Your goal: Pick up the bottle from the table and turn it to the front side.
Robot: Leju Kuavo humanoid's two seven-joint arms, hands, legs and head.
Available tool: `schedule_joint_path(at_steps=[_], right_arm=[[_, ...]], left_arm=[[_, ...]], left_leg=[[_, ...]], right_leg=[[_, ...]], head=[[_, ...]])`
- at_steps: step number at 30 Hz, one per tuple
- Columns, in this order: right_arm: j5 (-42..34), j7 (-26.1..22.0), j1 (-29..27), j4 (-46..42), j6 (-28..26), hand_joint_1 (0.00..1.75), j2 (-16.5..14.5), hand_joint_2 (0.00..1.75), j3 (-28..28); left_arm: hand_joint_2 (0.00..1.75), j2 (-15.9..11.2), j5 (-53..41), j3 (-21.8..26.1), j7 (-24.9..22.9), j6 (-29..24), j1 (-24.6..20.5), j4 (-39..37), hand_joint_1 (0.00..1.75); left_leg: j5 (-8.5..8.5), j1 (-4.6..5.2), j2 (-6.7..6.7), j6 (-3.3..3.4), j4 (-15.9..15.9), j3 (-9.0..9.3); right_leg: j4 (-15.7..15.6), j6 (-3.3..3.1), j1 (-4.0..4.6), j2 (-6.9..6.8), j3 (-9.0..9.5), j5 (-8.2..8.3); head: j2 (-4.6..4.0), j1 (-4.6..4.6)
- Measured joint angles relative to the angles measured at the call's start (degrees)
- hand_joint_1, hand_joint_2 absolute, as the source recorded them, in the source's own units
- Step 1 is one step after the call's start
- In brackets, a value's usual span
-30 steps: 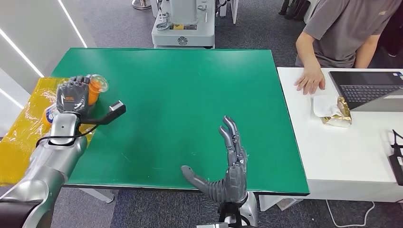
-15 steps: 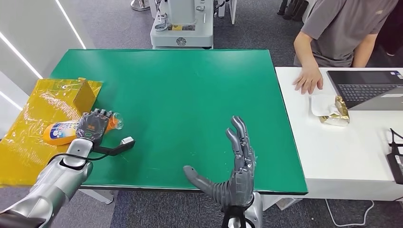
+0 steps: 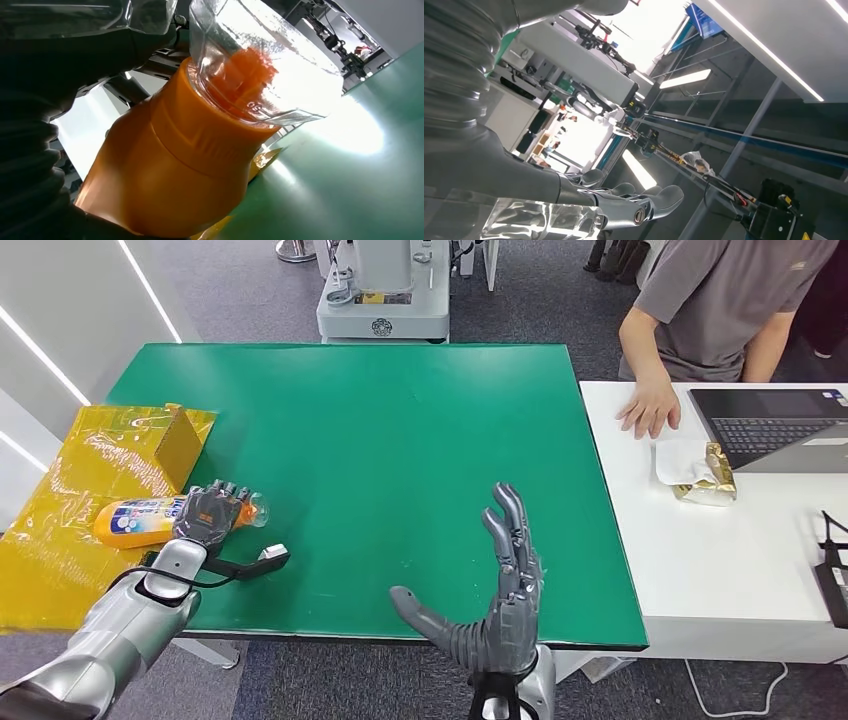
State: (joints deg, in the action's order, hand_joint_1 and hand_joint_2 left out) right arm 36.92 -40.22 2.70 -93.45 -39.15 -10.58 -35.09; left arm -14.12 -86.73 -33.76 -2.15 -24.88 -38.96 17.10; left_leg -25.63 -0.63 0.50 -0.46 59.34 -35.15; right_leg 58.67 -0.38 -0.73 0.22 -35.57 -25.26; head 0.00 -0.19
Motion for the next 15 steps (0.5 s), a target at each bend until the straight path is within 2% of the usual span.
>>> schedule_joint_path(at_steps=[7, 15], right_arm=[[0.3, 0.0, -0.2, -0.4, 0.0, 0.00, -0.1, 1.75, 0.4], [0.2, 0.0, -0.3, -0.6, 0.0, 0.00, -0.2, 1.75, 0.5]], left_arm=[[1.75, 1.4, 0.1, -0.1, -1.9, -0.6, 0.7, -0.3, 0.00], [1.75, 1.9, 0.1, 0.3, -2.0, -0.5, 0.7, -0.4, 0.00]], left_leg=[[0.01, -0.01, -0.03, 0.00, 0.0, -0.02], [0.01, -0.01, -0.04, 0.00, 0.0, -0.03]], right_leg=[[0.0, 0.00, 0.00, -0.03, 0.00, 0.00], [0.0, 0.00, 0.01, -0.04, 0.00, 0.00]], head=[[0.00, 0.00], [0.00, -0.01]])
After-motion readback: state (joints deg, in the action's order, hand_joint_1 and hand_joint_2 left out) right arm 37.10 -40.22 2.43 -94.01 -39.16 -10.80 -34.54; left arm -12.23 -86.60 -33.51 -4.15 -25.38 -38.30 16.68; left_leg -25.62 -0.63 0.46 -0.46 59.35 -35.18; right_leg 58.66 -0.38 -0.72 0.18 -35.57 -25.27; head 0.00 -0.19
